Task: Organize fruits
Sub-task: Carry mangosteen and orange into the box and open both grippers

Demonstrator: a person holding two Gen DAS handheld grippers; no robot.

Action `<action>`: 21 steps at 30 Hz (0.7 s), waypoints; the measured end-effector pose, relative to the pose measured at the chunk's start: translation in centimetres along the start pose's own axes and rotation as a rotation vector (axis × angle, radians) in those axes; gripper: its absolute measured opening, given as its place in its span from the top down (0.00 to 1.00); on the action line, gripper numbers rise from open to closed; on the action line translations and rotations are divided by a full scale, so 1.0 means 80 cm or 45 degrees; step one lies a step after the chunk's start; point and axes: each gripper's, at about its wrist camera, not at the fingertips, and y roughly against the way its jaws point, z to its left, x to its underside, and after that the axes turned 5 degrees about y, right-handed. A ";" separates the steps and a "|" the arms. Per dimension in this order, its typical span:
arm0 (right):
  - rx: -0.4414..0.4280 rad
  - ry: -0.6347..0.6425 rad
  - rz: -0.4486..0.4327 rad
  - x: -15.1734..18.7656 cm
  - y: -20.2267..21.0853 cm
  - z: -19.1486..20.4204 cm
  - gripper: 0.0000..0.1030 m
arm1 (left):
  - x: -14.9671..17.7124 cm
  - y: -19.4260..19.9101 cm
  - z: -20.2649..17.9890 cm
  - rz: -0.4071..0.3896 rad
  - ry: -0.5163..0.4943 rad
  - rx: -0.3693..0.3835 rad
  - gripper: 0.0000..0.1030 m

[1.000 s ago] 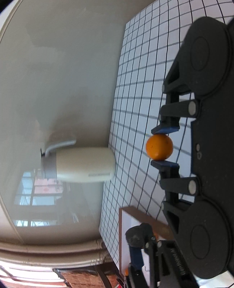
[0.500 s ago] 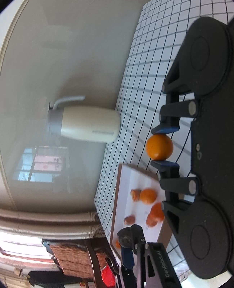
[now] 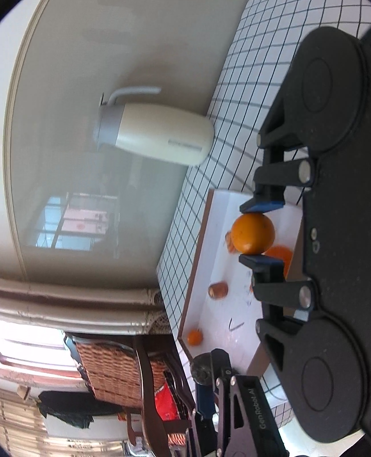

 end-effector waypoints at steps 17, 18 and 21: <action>0.000 0.034 -0.011 -0.040 -0.059 0.007 0.79 | -0.014 -0.058 0.078 -0.007 0.154 -0.163 0.65; 0.005 0.030 -0.009 -0.042 -0.064 0.003 0.79 | -0.015 -0.063 0.081 -0.004 0.156 -0.171 0.65; 0.008 0.010 -0.001 -0.044 -0.076 -0.008 0.79 | -0.016 -0.079 0.089 0.006 0.171 -0.192 0.65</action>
